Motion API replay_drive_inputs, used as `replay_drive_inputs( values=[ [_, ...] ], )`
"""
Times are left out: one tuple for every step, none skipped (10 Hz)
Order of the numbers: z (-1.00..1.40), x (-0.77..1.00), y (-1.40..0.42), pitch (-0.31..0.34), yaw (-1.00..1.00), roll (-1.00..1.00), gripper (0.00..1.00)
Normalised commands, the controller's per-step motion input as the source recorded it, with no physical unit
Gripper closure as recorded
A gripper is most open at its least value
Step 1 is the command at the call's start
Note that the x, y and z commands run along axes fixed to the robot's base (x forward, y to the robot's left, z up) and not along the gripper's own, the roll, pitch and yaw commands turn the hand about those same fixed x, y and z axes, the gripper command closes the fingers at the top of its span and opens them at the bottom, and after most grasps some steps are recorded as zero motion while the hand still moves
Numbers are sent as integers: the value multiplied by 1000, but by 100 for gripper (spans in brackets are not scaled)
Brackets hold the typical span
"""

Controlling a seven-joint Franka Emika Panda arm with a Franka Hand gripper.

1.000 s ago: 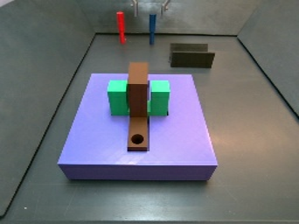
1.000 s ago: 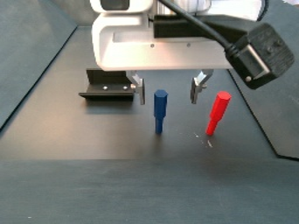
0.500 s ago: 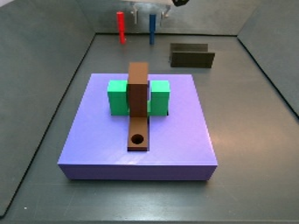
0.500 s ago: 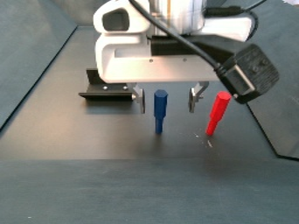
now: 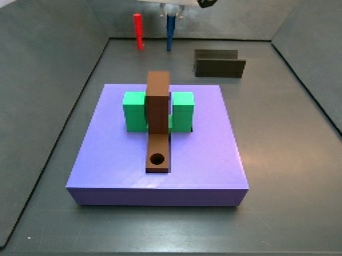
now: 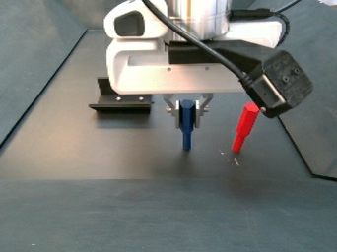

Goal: Pick up the blue object. Move up. Move to above the board. Insert the blue object.
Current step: Pick up the blue object.

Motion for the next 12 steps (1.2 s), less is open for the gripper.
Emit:
replay_drive_inputs(
  values=[
    [0, 0, 0, 0, 0, 0, 100],
    [0, 0, 0, 0, 0, 0, 100],
    [0, 0, 0, 0, 0, 0, 100],
    [0, 0, 0, 0, 0, 0, 100],
    [0, 0, 0, 0, 0, 0, 100],
    [0, 0, 0, 0, 0, 0, 100],
    [0, 0, 0, 0, 0, 0, 100],
    [0, 0, 0, 0, 0, 0, 100],
    [0, 0, 0, 0, 0, 0, 100],
    [0, 0, 0, 0, 0, 0, 100],
    [0, 0, 0, 0, 0, 0, 100],
    [0, 0, 0, 0, 0, 0, 100]
  ],
)
